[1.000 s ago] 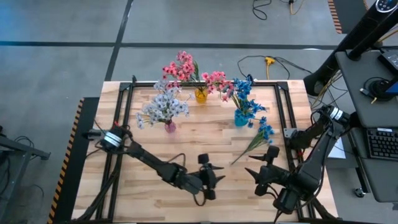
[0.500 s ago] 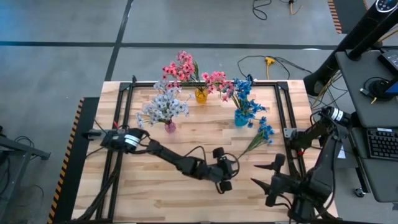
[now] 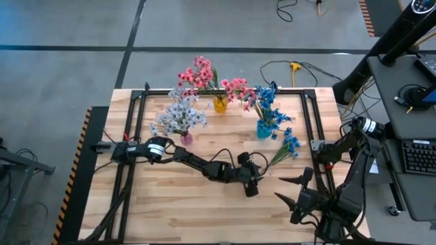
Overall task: Sort flowers into vase by color
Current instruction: Put the blue flowers into the blue vase
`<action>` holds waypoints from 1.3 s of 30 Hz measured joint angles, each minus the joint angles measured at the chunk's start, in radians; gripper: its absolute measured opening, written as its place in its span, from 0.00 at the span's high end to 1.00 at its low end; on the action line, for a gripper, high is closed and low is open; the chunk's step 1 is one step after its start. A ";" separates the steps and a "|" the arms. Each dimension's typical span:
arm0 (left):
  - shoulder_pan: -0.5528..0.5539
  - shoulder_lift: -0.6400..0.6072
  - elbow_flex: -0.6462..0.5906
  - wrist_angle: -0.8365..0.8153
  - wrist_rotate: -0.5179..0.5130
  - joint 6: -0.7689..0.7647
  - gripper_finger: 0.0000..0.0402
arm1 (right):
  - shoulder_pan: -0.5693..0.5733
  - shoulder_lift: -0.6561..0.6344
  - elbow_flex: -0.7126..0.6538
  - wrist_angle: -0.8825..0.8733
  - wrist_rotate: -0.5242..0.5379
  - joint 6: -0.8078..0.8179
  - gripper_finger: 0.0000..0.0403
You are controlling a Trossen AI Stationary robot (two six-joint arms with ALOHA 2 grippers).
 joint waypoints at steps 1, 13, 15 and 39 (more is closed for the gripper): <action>0.005 0.012 0.000 0.018 0.011 0.000 0.50 | -0.004 0.000 -0.002 -0.001 0.005 0.002 0.38; 0.016 0.044 0.008 0.002 -0.004 -0.036 0.72 | -0.040 -0.001 -0.006 -0.002 0.004 0.024 0.38; 0.017 0.043 0.008 -0.010 -0.007 -0.060 0.83 | -0.040 -0.001 -0.006 -0.002 0.004 0.042 0.38; -0.075 -0.232 -0.062 -0.303 -0.068 -0.017 1.00 | 0.075 -0.003 -0.005 0.007 0.049 0.229 0.38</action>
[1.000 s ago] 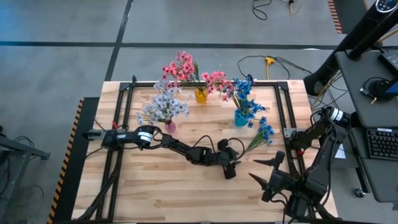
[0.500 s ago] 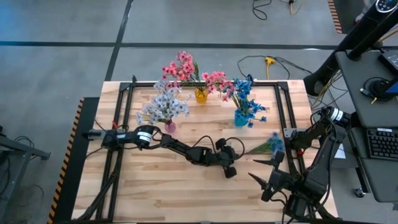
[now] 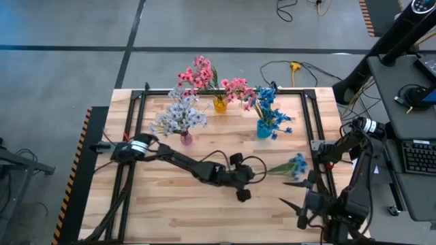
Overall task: Sort flowers into vase by color
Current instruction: Put the blue flowers into the blue vase
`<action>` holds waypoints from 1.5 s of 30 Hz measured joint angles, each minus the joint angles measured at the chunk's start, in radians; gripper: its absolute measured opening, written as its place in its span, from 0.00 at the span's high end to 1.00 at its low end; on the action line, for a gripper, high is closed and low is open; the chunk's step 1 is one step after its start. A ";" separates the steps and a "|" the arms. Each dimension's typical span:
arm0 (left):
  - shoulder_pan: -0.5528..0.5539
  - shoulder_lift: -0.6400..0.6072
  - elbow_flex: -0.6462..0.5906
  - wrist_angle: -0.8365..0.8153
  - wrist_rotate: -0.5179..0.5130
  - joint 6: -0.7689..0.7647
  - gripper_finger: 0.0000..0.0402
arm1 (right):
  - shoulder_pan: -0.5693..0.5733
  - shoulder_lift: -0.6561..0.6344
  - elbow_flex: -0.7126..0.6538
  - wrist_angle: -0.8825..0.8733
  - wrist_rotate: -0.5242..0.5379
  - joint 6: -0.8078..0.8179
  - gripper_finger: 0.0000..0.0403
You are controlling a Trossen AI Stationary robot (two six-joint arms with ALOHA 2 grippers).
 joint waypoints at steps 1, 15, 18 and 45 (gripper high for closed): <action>-0.006 -0.029 -0.021 0.000 -0.007 0.002 1.00 | 0.008 0.000 0.000 0.000 0.007 0.008 0.38; -0.220 -0.440 -0.437 0.170 -0.120 0.148 1.00 | 0.112 -0.001 0.019 0.130 0.199 -0.190 0.38; -0.264 -0.515 -0.504 0.209 -0.133 0.195 1.00 | 0.113 -0.001 0.020 0.130 0.199 -0.185 0.38; -0.197 -0.554 -0.830 1.266 0.300 0.551 1.00 | -0.189 -0.001 -0.175 0.644 0.086 -0.503 0.38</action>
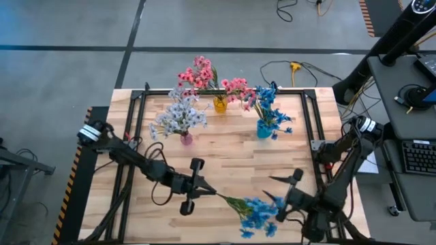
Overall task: Sort flowers into vase by color
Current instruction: Put the blue flowers into the blue vase
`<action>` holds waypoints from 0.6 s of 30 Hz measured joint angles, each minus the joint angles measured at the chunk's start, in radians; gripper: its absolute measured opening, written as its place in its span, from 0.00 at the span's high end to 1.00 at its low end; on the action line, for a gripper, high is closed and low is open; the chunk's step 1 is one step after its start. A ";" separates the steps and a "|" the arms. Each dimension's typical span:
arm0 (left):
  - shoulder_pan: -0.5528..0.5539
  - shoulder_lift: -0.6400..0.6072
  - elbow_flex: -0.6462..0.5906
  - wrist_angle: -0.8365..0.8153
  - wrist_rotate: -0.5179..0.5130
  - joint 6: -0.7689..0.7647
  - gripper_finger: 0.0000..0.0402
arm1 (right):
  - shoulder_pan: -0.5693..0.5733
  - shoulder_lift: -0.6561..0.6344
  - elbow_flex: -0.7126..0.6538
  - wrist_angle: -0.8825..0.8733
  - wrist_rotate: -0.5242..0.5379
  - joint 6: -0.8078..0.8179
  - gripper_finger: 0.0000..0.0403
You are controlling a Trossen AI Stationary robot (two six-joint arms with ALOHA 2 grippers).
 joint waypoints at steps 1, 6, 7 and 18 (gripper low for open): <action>0.000 0.026 0.005 0.027 0.002 0.000 1.00 | -0.015 0.000 0.003 0.081 -0.019 -0.089 0.38; 0.006 0.113 0.009 0.202 0.050 0.033 1.00 | -0.056 0.000 0.003 0.494 -0.113 -0.565 0.38; 0.009 0.128 0.009 0.229 0.055 0.033 1.00 | -0.063 0.000 0.002 0.582 -0.153 -0.653 0.38; 0.030 0.245 0.086 0.245 0.012 0.027 1.00 | -0.212 0.042 -0.079 1.242 -0.611 -1.078 0.38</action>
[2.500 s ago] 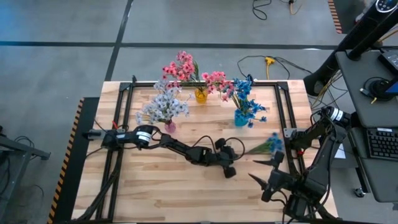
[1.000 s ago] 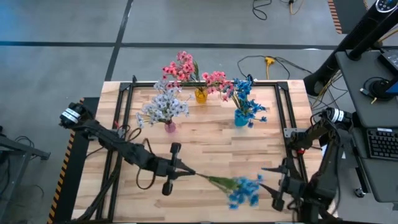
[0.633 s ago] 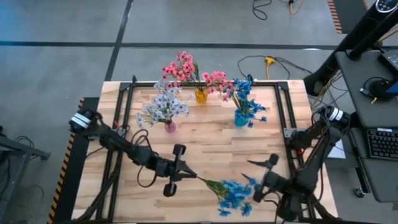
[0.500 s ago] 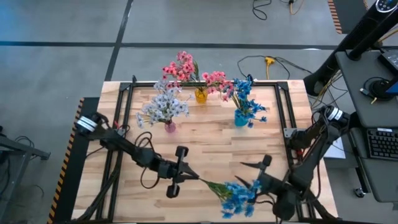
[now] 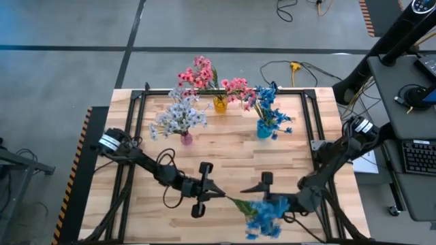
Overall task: Sort flowers into vase by color
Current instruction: Put the blue flowers into the blue vase
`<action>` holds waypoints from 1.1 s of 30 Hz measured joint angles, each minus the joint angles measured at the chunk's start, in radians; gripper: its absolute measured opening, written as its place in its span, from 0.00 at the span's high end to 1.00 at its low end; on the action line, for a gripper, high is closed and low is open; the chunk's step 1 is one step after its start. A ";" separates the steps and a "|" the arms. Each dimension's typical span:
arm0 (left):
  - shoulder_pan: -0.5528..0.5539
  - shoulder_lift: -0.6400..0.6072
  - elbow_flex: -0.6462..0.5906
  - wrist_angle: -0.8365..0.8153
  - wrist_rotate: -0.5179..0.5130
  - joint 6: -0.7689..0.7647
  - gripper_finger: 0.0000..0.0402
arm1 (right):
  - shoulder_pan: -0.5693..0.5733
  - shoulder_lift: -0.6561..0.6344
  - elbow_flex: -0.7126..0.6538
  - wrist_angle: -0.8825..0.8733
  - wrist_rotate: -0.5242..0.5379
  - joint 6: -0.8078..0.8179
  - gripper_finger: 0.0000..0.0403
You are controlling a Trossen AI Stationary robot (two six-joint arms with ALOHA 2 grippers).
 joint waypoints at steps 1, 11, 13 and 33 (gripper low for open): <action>0.001 0.004 0.004 0.000 -0.006 0.002 1.00 | -0.012 0.004 0.000 0.016 -0.031 -0.002 0.38; 0.001 0.022 0.019 -0.003 -0.032 0.006 1.00 | -0.072 0.034 0.000 0.146 -0.092 -0.077 0.41; 0.001 0.022 0.019 -0.002 -0.049 0.007 1.00 | -0.073 0.034 0.000 0.149 -0.092 -0.091 0.45; 0.002 0.021 0.017 -0.038 -0.188 -0.028 0.75 | -0.075 0.027 0.000 0.139 -0.023 -0.099 0.95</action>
